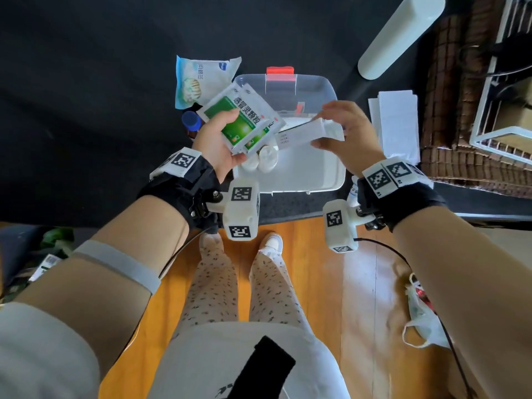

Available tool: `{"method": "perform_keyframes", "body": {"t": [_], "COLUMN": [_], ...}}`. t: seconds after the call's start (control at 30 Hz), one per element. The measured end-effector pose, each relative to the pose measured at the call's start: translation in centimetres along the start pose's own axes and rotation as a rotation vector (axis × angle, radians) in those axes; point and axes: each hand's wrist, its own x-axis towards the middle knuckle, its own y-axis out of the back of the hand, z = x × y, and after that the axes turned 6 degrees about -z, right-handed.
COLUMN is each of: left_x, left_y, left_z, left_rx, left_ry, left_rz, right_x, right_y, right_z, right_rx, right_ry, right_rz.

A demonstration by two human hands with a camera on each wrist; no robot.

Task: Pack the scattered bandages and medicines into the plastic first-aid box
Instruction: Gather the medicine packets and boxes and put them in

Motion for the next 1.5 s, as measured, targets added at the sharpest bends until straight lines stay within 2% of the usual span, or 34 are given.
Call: {"method": "perform_keyframes", "body": {"t": [0.13,0.3,0.57,0.67,0.93,1.13,1.37,1.5], "left_x": [0.7,2.1,3.9,4.0,3.9,3.8,3.7,3.1], "left_y": [0.8,0.9,2.0,2.1,1.9,2.1,2.2,1.9], "left_z": [-0.5,-1.8,-2.6,-2.8,-2.6,-2.9,-2.8,-2.1], "left_rx": [0.025,0.075,0.031,0.034,-0.004,-0.017,0.031,0.054], "left_ry": [0.027,0.093,0.105,0.097,0.102,0.102,0.115,0.118], "left_rz": [0.113,0.131,0.145,0.143,0.148,0.140,0.134,0.098], "right_x": [0.5,1.1,3.1,3.4,3.3,3.4,2.2,1.7], "right_y": [0.8,-0.3,-2.8,-3.1,-3.5,-4.1,-5.1,-4.9], "right_z": [1.0,1.6,1.7,1.9,2.4,2.9,3.4,3.0], "right_rx": [-0.189,-0.513,-0.645,-0.685,-0.585,-0.620,-0.421,-0.345], "right_ry": [-0.064,-0.063,0.050,0.052,-0.045,-0.109,-0.113,-0.155], "right_rz": [0.007,0.026,0.104,0.057,0.010,-0.076,0.018,0.021]}}
